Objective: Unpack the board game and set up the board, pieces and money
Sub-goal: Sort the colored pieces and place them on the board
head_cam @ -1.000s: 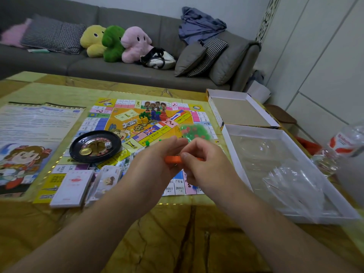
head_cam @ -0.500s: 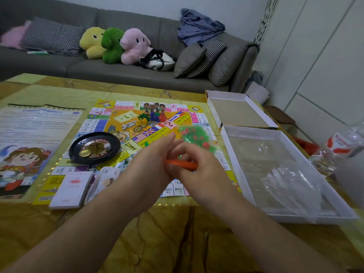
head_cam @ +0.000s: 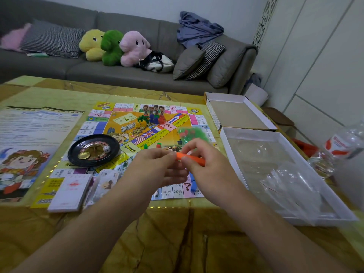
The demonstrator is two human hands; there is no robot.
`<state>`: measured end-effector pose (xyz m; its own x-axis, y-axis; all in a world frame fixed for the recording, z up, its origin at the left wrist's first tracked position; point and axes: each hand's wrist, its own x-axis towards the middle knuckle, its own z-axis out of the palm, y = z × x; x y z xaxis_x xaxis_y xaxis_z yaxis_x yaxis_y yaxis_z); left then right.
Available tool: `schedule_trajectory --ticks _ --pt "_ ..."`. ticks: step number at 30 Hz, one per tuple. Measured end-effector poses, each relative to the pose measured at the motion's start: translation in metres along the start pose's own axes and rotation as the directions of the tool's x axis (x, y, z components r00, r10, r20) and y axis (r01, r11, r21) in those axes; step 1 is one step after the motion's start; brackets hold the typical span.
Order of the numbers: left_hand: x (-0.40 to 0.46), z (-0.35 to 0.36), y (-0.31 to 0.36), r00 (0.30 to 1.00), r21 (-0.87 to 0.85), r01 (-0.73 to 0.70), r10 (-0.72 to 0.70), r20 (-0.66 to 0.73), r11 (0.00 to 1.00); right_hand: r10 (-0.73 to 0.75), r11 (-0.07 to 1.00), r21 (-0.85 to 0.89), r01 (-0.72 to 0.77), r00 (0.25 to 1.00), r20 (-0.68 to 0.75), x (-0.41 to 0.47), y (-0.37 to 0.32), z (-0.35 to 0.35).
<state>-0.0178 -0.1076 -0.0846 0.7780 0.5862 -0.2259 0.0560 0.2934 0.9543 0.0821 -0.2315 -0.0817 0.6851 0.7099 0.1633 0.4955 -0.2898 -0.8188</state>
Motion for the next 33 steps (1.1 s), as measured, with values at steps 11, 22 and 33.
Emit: schedule_trajectory --ticks 11,22,33 --pt "0.010 0.007 -0.004 0.994 -0.097 0.113 -0.112 0.007 0.989 0.105 0.994 0.025 -0.104 0.993 -0.046 0.002 0.015 -0.015" --pt "0.044 0.018 -0.022 0.998 0.547 -0.054 0.061 0.004 0.835 0.235 0.883 -0.349 -0.314 0.939 -0.252 0.018 0.054 -0.013" --pt "0.072 0.009 -0.047 0.808 0.823 -0.568 0.210 0.550 0.029 0.164 0.770 -0.604 -0.204 0.979 -0.121 0.002 0.038 -0.006"
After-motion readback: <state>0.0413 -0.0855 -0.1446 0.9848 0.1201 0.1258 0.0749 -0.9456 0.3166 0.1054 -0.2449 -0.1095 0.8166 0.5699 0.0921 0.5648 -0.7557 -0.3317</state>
